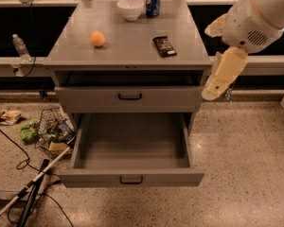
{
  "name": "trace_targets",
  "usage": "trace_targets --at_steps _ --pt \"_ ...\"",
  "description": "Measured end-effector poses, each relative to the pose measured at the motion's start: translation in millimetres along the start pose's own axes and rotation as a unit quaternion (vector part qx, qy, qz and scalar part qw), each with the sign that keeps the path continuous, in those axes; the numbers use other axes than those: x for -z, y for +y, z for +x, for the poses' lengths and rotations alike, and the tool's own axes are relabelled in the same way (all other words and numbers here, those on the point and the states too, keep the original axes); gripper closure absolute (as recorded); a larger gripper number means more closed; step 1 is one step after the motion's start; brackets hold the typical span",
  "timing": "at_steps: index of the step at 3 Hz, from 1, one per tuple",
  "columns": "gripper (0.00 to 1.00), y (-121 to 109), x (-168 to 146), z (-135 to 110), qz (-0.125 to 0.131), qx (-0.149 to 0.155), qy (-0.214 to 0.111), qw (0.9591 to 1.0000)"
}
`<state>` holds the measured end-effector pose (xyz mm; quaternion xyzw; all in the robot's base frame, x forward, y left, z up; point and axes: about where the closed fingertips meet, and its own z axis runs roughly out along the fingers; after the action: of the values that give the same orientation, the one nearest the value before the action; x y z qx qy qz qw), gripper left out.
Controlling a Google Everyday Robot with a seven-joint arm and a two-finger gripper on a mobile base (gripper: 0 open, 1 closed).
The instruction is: Place orange into middle drawer
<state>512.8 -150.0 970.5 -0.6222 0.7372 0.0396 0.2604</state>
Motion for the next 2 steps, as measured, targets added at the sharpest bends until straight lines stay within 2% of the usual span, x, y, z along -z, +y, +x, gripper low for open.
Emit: trace_targets --at_steps 1,2 --pt "0.00 -18.8 -50.2 -31.6 -0.020 -0.033 -0.098 0.9944" --pt "0.00 -18.2 -49.5 -31.3 -0.020 -0.032 -0.096 0.9946"
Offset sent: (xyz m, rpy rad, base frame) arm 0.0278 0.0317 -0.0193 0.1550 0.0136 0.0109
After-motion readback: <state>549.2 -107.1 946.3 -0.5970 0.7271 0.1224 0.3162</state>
